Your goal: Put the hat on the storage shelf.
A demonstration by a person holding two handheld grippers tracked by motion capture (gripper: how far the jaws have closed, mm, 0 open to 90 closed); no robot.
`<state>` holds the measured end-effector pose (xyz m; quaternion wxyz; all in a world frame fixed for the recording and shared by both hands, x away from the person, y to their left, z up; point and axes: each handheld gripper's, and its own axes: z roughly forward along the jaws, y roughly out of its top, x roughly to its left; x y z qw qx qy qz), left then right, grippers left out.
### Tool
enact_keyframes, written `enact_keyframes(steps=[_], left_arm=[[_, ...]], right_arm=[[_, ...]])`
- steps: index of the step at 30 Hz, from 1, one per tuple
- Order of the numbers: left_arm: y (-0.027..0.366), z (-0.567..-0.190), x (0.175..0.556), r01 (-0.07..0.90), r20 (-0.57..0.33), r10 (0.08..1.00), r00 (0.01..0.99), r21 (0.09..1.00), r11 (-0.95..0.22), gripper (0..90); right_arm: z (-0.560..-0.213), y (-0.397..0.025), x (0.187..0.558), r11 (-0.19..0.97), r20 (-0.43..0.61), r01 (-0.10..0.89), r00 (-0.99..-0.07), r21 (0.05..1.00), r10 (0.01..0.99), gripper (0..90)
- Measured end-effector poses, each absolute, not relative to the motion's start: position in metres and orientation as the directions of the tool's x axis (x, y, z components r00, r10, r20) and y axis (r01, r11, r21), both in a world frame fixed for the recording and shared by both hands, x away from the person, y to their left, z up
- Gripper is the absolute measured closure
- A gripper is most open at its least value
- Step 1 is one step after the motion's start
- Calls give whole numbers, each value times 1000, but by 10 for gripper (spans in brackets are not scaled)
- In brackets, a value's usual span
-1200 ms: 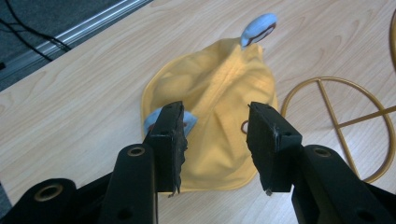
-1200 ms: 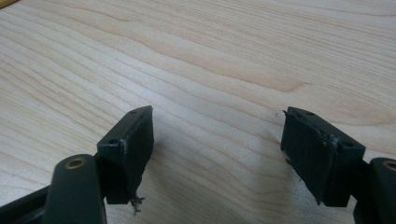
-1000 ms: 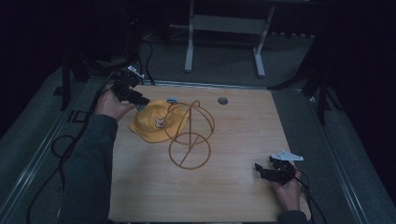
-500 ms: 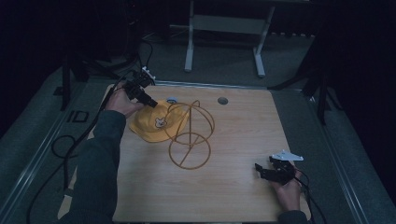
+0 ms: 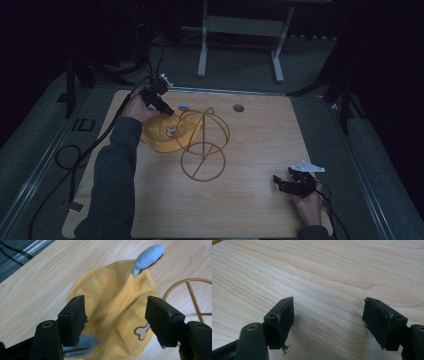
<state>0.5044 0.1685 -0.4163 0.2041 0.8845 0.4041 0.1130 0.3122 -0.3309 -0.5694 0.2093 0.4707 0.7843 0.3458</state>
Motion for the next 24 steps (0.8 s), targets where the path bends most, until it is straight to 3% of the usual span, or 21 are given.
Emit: enact_keyframes(steps=[9,14,18,24], left_arm=[[162,-434,512,677,46,753,657,403,-616,377],[157,-437,508,645,106,724,682,379,-663,624],[158,-435,504,628,127,704,699,361,-689,758],[163,-429,499,626,119,697,707,353,-695,808]], right_arm=[[-569,-331,312,319,-3,592,-471,740,882,253],[-569,-331,312,319,-3,592,-471,740,882,254],[-569,-331,312,319,-3,593,-471,740,882,254],[-569,-331,312,319,-3,593,-471,740,882,254]])
